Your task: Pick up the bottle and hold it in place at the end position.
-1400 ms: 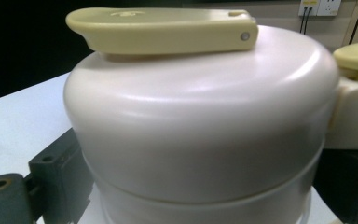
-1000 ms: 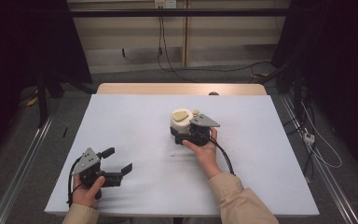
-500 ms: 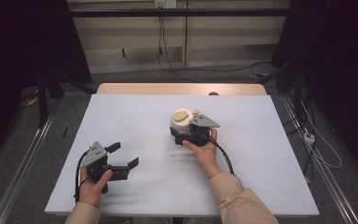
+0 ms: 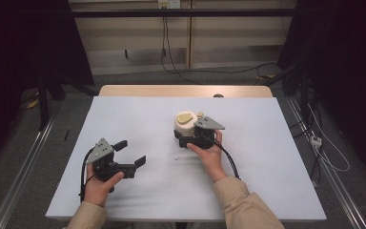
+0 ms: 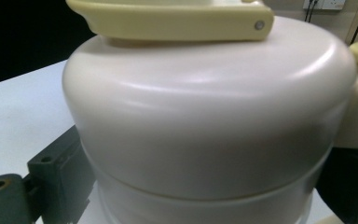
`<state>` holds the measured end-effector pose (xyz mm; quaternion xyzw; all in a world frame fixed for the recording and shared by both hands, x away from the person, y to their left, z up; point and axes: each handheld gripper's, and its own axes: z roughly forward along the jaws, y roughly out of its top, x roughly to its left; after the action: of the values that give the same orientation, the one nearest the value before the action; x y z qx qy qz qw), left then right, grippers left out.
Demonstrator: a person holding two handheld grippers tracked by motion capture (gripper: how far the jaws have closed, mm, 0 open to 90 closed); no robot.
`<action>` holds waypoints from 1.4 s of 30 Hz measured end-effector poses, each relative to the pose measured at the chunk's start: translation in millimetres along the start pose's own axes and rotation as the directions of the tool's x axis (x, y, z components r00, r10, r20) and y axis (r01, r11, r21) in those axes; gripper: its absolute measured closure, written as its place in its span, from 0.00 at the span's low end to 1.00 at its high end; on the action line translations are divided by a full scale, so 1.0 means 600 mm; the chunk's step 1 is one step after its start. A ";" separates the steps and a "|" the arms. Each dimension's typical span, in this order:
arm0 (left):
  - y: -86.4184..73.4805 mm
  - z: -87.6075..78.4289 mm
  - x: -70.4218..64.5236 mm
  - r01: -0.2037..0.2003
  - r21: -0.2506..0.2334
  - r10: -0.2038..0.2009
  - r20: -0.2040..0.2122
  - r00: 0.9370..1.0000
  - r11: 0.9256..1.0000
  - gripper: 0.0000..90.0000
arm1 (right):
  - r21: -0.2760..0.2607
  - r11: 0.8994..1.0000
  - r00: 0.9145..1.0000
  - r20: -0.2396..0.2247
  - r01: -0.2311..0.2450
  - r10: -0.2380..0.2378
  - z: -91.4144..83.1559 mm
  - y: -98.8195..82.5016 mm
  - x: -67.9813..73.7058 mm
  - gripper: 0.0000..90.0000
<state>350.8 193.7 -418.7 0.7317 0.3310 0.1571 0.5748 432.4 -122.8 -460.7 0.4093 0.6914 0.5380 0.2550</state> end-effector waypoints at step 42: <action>0.073 0.077 -0.009 0.022 0.040 -0.025 0.067 0.997 0.999 0.11 | 0.009 1.000 1.000 -0.009 0.002 -0.002 0.000 0.001 -0.002 0.06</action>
<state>388.6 150.6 -389.9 0.7437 0.3232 0.1190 0.5729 433.4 -123.6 -460.2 0.4075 0.6953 0.5363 0.2505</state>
